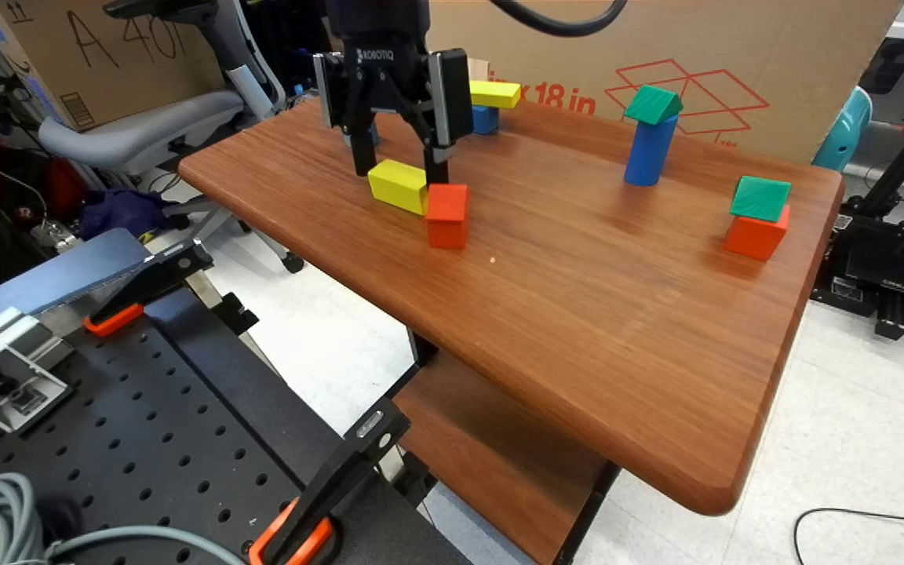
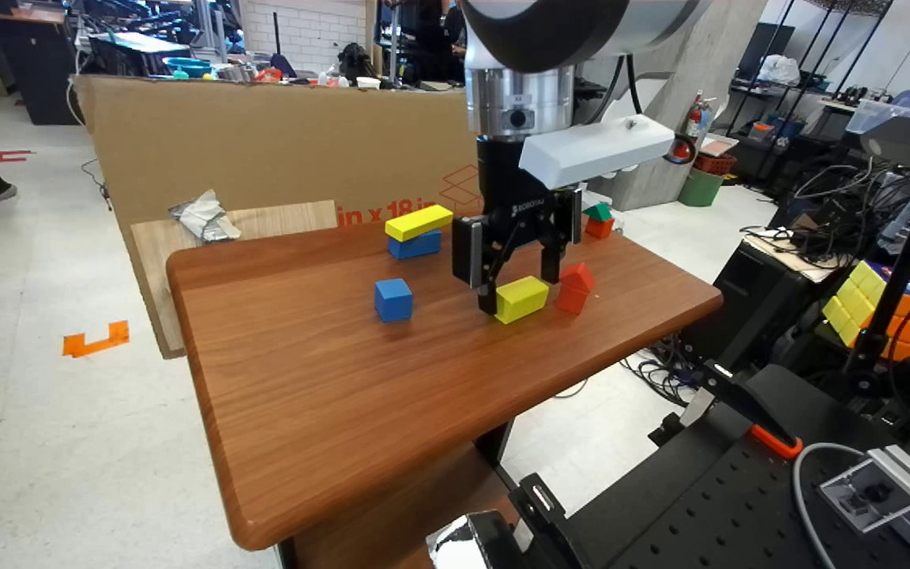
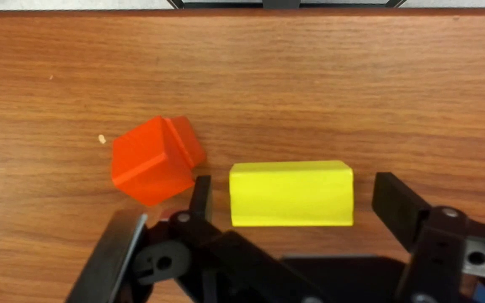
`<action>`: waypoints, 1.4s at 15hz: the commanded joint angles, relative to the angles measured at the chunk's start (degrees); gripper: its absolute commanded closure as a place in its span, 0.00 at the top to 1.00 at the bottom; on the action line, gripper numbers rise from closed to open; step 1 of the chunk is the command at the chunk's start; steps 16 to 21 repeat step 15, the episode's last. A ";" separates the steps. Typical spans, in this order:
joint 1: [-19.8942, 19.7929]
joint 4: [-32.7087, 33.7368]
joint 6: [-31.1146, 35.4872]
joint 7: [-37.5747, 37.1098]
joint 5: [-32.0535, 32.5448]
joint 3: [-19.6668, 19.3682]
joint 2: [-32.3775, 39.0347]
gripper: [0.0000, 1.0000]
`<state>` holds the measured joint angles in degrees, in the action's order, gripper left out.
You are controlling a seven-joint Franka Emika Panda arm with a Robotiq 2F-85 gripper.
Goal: Remove the topmost yellow block from the stack on the left
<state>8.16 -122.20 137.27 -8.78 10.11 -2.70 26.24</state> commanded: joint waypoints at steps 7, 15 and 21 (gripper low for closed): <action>-1.39 -3.71 1.68 1.97 -3.54 3.47 -11.25 1.00; -1.34 -1.21 -2.56 0.38 -4.84 3.96 -13.67 1.00; -1.34 -1.21 -2.56 0.38 -4.84 3.96 -13.67 1.00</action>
